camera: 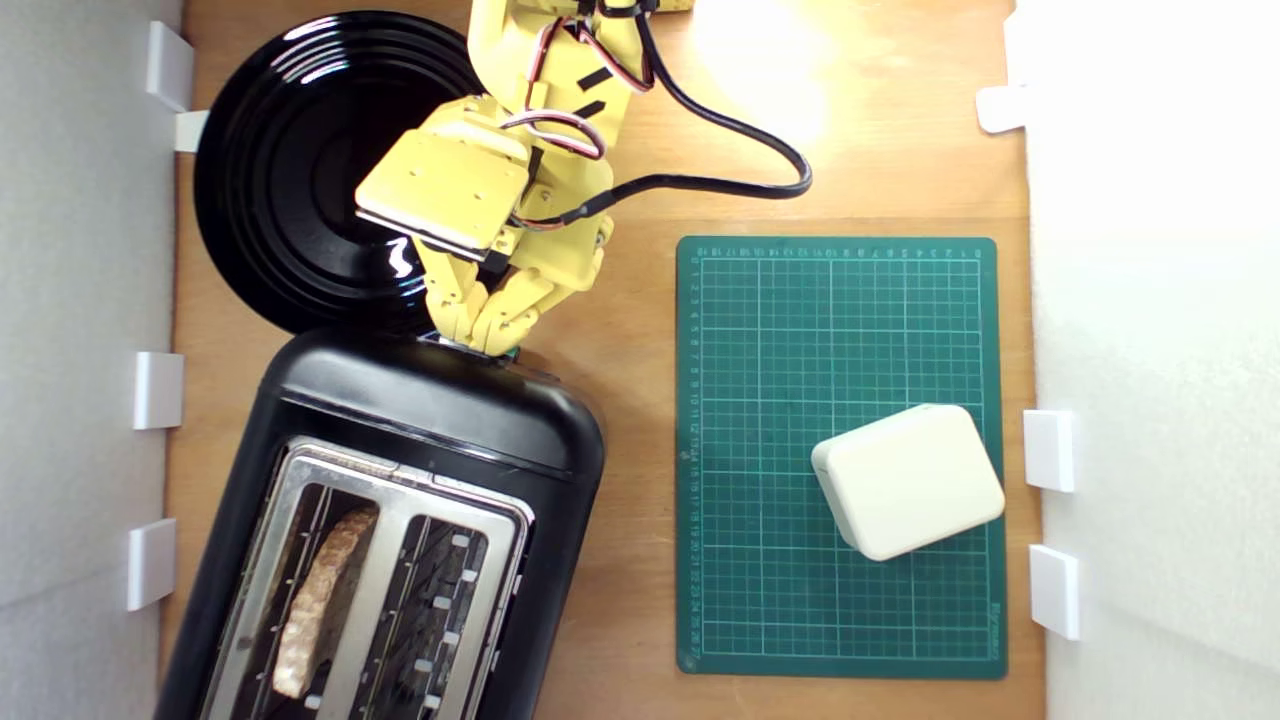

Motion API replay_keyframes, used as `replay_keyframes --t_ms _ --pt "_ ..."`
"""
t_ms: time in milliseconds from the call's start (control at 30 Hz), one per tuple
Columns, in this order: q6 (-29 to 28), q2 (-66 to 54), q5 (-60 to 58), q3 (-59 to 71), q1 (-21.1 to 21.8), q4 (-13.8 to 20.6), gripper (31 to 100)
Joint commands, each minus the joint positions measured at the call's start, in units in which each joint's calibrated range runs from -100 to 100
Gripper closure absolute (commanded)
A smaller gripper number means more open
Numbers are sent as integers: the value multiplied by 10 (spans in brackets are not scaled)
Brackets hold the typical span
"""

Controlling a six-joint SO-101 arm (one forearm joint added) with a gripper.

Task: Start toaster

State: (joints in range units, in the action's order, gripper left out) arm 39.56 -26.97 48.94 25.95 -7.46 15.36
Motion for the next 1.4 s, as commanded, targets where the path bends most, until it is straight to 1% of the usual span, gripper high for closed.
replay_keyframes --t_ms 0,367,733,933,1033,1167,1367 --pt "1 3 -16 -26 1 -3 989" --pt "3 7 -18 33 4 -3 989" --pt "0 70 -22 46 -3 -3 988" --pt "0 96 -98 113 -6 2 988" --pt "2 102 -115 135 -18 -2 988" --pt "2 103 -138 163 -18 5 988" --pt "2 116 -175 207 -18 5 988"
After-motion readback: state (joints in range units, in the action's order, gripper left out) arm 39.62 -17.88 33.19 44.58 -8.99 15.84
